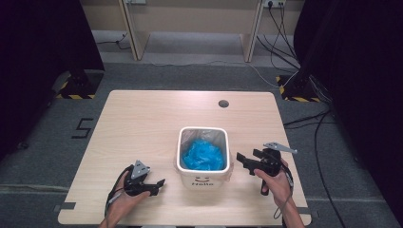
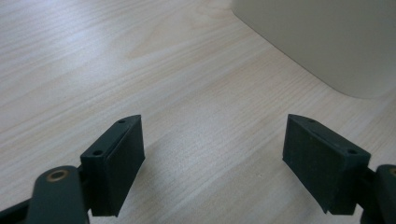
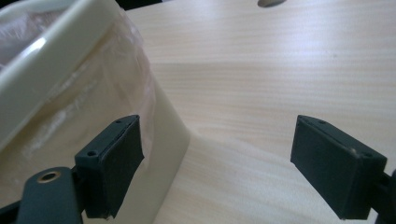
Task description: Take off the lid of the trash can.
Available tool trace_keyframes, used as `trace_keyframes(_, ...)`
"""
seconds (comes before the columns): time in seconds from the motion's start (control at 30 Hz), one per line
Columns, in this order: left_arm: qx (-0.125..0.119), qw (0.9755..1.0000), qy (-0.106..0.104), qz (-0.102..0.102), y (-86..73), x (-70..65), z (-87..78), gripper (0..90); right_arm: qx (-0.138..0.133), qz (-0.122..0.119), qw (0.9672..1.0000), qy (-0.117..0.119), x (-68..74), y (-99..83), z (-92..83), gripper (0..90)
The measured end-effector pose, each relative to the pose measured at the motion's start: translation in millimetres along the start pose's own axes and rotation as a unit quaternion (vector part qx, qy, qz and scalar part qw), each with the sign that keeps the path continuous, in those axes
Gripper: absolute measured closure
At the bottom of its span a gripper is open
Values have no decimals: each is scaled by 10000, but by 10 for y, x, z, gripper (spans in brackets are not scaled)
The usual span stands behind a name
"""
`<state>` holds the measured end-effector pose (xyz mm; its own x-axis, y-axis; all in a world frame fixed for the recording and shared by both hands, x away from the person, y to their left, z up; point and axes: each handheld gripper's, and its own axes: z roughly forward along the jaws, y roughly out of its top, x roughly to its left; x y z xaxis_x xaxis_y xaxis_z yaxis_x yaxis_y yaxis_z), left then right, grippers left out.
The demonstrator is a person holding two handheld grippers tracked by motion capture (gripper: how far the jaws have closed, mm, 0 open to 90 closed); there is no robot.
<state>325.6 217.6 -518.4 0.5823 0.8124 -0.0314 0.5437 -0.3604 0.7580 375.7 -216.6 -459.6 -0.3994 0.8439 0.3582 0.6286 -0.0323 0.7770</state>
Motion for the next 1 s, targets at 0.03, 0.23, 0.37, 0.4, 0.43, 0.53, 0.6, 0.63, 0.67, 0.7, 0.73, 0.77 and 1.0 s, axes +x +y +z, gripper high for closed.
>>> trace_keyframes(0.03,15,10000,-2,5,-2,0,4,200,-20,-16,10000,3,10,25,-5,167)
trace_keyframes(0.23,70,10000,24,19,-36,16,13,189,-154,-171,9997,67,101,177,-38,168)
trace_keyframes(0.37,54,10000,44,24,-43,13,12,183,-236,-258,9994,62,154,270,-70,167)
trace_keyframes(0.4,54,10000,44,24,-43,13,12,180,-236,-258,9994,62,154,270,-70,167)
trace_keyframes(0.43,64,10000,55,22,-42,12,14,176,-272,-276,9992,69,177,312,-75,169)
trace_keyframes(0.53,75,9999,74,-10,-41,14,18,164,-299,-322,9990,109,218,367,-64,175)
trace_keyframes(0.6,78,9999,77,-14,-40,14,19,157,-311,-335,9989,127,235,383,-57,179)
trace_keyframes(0.63,81,9999,79,-19,-39,14,21,154,-316,-371,9987,153,265,414,-44,183)
trace_keyframes(0.67,82,9999,82,-21,-39,14,22,154,-316,-371,9987,153,265,414,-44,183)
trace_keyframes(0.7,89,9999,82,-24,-38,16,21,151,-332,-417,9984,160,289,440,-32,183)
trace_keyframes(0.73,88,9999,86,-25,-39,16,22,150,-345,-417,9984,163,298,453,-29,183)
trace_keyframes(0.77,93,9999,88,-25,-38,16,22,149,-354,-407,9984,166,306,465,-27,189)
trace_keyframes(1.0,91,9999,87,-26,-37,17,25,144,-377,-512,9977,230,390,589,24,218)
